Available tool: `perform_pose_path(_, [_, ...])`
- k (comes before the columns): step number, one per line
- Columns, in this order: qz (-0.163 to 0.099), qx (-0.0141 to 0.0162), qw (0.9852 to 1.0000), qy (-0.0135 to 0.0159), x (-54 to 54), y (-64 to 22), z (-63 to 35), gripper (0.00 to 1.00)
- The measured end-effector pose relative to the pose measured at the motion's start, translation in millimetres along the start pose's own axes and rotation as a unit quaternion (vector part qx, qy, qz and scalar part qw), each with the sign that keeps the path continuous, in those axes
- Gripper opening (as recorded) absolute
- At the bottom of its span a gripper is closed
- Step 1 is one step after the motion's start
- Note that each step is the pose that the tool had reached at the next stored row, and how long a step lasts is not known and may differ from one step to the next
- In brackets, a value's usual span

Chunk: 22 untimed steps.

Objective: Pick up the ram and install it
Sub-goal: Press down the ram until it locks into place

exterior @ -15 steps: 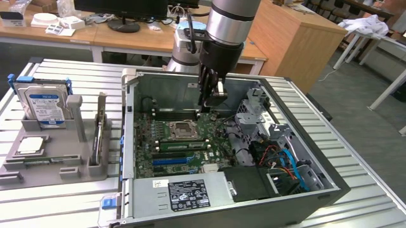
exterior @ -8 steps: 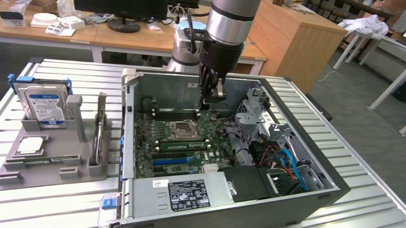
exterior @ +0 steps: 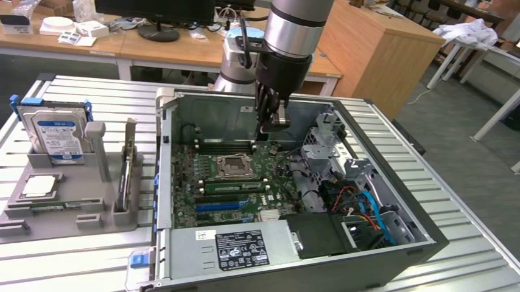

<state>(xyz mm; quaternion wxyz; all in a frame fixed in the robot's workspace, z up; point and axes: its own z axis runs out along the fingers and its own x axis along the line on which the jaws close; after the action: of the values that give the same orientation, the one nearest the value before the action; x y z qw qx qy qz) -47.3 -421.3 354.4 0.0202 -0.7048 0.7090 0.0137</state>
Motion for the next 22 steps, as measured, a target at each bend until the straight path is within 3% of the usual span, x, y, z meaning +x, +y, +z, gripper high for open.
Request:
perform_pose_path(6, [0.0, 0.0, 1.0, 0.0, 0.1, -1.1, 0.0, 0.11])
perform_pose_path(22, [0.0, -0.0013, 1.0, 0.0001, -0.1, -18.1, 0.1, 0.11])
